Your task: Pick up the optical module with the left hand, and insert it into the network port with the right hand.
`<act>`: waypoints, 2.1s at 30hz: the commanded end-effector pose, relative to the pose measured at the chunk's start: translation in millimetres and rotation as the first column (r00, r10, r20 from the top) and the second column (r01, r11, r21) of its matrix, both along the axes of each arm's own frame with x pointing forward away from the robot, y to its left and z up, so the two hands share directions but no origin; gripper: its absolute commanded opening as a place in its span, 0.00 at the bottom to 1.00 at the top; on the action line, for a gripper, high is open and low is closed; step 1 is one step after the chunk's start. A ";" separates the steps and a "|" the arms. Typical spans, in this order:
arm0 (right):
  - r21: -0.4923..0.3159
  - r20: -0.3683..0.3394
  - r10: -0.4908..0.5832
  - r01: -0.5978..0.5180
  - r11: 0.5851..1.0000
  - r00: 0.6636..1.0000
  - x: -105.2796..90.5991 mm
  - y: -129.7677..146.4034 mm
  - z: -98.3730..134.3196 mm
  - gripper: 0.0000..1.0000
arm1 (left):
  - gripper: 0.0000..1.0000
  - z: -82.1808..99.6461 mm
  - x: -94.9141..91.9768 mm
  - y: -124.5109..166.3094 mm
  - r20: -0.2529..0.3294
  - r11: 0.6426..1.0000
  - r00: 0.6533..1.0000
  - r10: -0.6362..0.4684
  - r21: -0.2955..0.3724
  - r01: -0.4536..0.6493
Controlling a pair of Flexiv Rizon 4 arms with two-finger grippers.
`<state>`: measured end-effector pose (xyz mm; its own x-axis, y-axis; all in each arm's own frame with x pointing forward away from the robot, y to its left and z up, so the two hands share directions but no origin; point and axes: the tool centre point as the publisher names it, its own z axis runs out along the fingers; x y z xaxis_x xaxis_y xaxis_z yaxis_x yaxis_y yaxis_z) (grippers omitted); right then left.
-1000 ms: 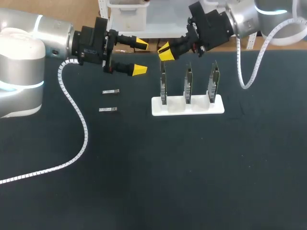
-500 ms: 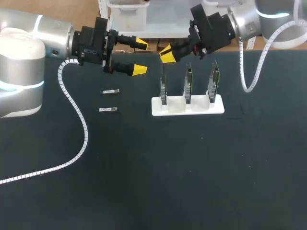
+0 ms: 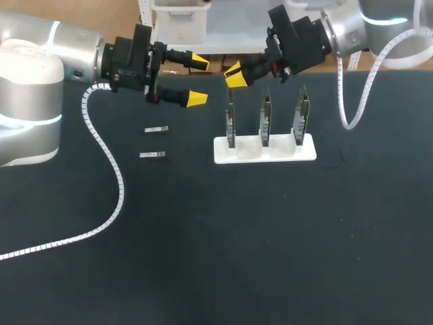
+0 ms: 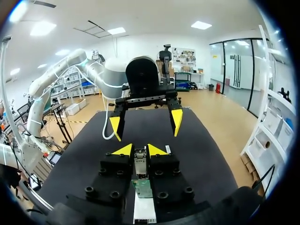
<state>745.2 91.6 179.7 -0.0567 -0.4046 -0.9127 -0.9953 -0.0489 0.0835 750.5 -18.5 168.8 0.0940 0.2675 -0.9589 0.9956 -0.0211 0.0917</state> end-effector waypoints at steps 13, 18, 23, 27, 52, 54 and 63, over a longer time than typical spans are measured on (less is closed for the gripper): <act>-0.029 -0.003 -0.008 0.008 1.000 1.000 -2.1 -2.4 -5.3 0.00 | 1.00 -0.2 -0.4 0.1 0.001 1.000 1.000 0.001 0.001 -0.001; -0.033 -0.007 -0.013 0.013 0.999 1.000 -1.4 -3.0 -6.2 0.00 | 1.00 -0.2 -0.4 0.1 0.001 1.000 1.000 0.001 0.001 -0.001; -0.039 -0.013 -0.013 0.012 0.999 1.000 -1.9 -3.9 -9.5 0.00 | 1.00 -0.2 -0.4 0.1 0.001 1.000 1.000 0.001 0.001 -0.001; -0.040 -0.014 -0.011 0.010 0.999 1.000 -2.7 -3.5 -8.9 0.00 | 1.00 -0.2 -0.4 0.1 0.001 1.000 1.000 0.001 0.001 -0.001; -0.046 -0.009 -0.004 0.003 0.999 1.000 -2.1 -4.1 -10.2 0.00 | 1.00 -0.2 -0.4 0.1 0.001 1.000 1.000 0.001 0.001 -0.001; -0.050 -0.010 -0.002 0.001 0.999 1.000 -2.8 -3.8 -11.1 0.00 | 1.00 -0.2 -0.4 0.1 0.001 1.000 1.000 0.001 0.001 -0.001; -0.049 0.029 0.004 -0.002 0.999 1.000 -4.2 -4.3 -0.1 0.00 | 1.00 -0.2 -0.4 0.1 0.001 1.000 1.000 0.001 0.001 -0.001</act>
<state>745.0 88.9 176.5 -0.0334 -0.4503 -0.8922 -0.9965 -0.0531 0.0641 750.5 -18.5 168.8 0.0940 0.2675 -0.9589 0.9956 -0.0211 0.0917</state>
